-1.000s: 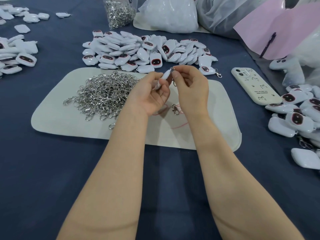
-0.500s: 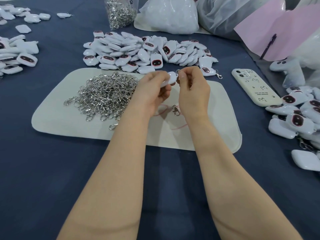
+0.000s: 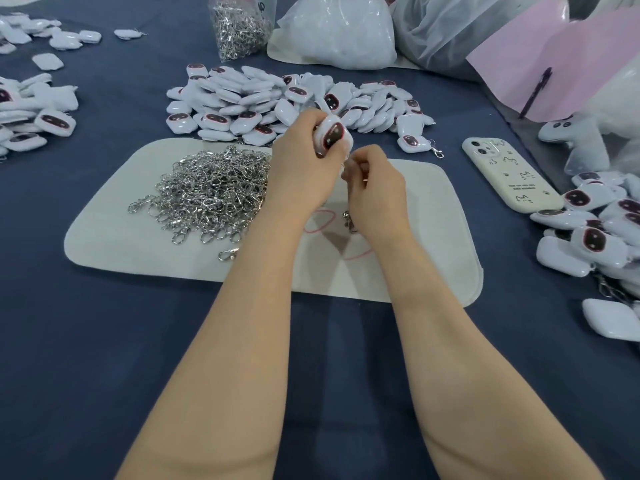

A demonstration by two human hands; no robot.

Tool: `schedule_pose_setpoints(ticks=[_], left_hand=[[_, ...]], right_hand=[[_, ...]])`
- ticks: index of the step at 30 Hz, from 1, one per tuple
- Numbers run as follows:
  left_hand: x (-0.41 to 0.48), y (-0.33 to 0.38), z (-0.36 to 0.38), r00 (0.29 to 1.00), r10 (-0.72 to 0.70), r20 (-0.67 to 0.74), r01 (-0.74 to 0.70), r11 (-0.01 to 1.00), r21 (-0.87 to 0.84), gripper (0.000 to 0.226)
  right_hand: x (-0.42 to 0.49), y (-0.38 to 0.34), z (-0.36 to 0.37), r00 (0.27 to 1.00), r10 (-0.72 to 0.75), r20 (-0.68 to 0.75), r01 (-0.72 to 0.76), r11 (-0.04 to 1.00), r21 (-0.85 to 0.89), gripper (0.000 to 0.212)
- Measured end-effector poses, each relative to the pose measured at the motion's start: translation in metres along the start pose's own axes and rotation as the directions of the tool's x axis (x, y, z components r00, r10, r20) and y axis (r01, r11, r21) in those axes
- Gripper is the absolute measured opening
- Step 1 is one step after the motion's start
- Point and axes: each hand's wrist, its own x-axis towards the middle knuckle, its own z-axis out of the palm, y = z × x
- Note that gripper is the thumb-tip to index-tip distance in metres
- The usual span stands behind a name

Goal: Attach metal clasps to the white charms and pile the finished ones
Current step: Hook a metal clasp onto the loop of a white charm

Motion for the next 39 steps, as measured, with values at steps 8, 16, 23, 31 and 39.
schedule_pose_setpoints(ticks=[8,16,23,31,39], left_hand=[[0.0,-0.003,0.002,0.84,-0.486,0.242,0.516,0.577,-0.633,0.014],[0.0,-0.008,-0.001,0.761,-0.56,0.326,0.587,0.381,-0.715,0.015],[-0.001,-0.008,0.002,0.906,-0.42,0.055,0.381,0.751,-0.54,0.018],[0.0,-0.007,0.004,0.998,-0.027,-0.06,0.015,0.983,-0.183,0.031],[0.001,-0.013,0.008,0.983,-0.166,-0.084,0.146,0.969,-0.197,0.023]], right_hand=[[0.003,-0.001,0.001,0.99,0.123,-0.072,-0.093,0.941,0.326,0.017],[0.003,-0.003,-0.001,0.991,0.091,-0.094,-0.054,0.938,0.342,0.011],[0.002,0.001,-0.001,0.996,0.03,-0.082,-0.015,0.984,0.176,0.011],[0.0,0.001,-0.002,0.998,-0.036,-0.051,0.036,0.999,0.009,0.009],[0.005,0.004,-0.002,0.983,0.169,-0.065,-0.16,0.978,0.133,0.03]])
